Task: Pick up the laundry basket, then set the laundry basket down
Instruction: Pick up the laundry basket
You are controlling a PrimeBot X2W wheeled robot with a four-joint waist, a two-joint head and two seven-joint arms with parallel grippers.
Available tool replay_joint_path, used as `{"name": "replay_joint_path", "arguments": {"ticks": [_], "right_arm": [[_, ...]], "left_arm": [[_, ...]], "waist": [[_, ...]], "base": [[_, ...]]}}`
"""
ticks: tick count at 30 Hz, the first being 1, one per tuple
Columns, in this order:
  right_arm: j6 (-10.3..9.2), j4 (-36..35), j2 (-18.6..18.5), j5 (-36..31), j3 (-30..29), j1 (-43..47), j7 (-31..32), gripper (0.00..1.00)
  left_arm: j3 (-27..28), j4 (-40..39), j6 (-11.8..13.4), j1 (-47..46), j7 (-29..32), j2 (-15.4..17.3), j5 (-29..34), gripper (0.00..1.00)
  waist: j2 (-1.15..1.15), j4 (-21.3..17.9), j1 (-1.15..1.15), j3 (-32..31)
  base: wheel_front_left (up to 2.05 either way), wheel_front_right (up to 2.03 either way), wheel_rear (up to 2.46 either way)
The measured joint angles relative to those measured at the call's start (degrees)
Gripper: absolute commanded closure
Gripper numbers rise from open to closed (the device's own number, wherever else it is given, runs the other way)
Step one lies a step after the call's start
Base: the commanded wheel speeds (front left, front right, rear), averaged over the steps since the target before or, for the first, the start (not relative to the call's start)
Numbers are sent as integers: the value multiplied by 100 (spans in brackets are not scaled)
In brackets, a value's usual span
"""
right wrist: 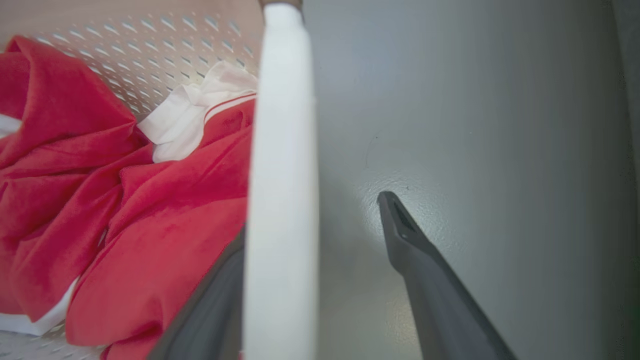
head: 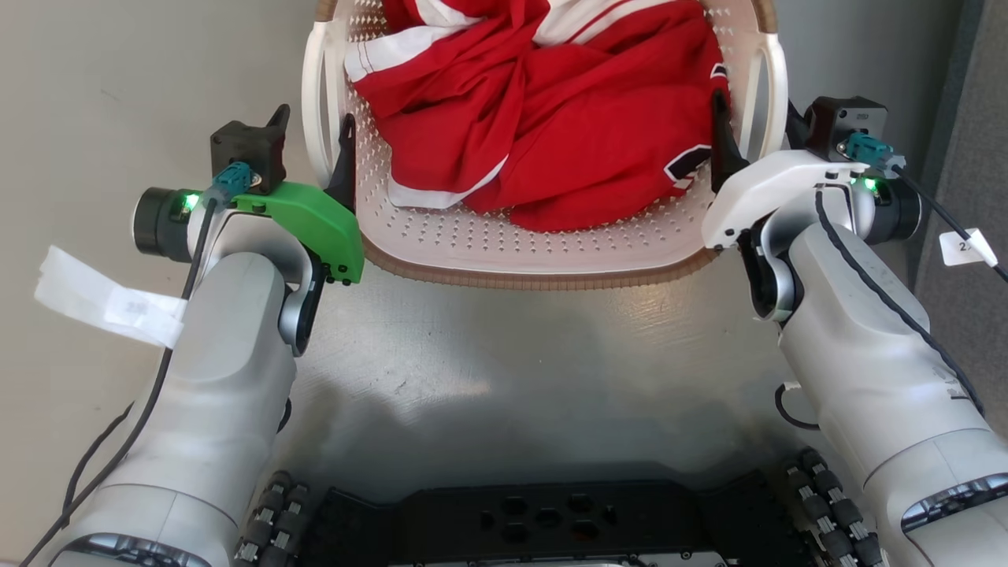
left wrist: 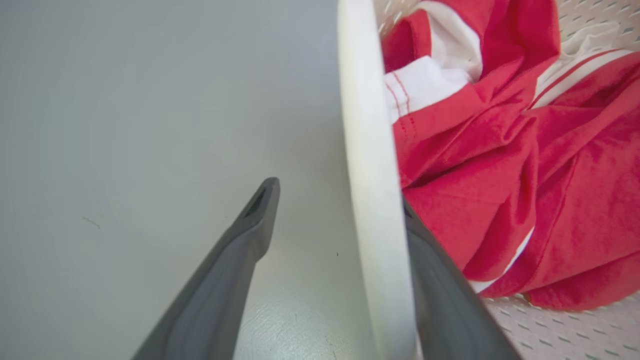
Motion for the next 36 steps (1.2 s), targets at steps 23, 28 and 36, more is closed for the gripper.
{"name": "replay_joint_path", "arguments": {"ticks": [23,28,36], "right_arm": [[2,409,115,377,353,-217,0,100],[2,500,129,455,414,-216,0,100],[2,705,152,612,599,-204,0,100]], "left_arm": [[-417,254,125,-143,11,-112,-405,100],[-428,316,125,-120,12,-120,-519,100],[-447,420,126,5,12,-130,-548,100]], "waist": [[0,-28,0,-264],[0,-43,0,-424],[0,-84,0,-828]], "base": [[0,0,0],[0,0,0],[0,0,0]]}}
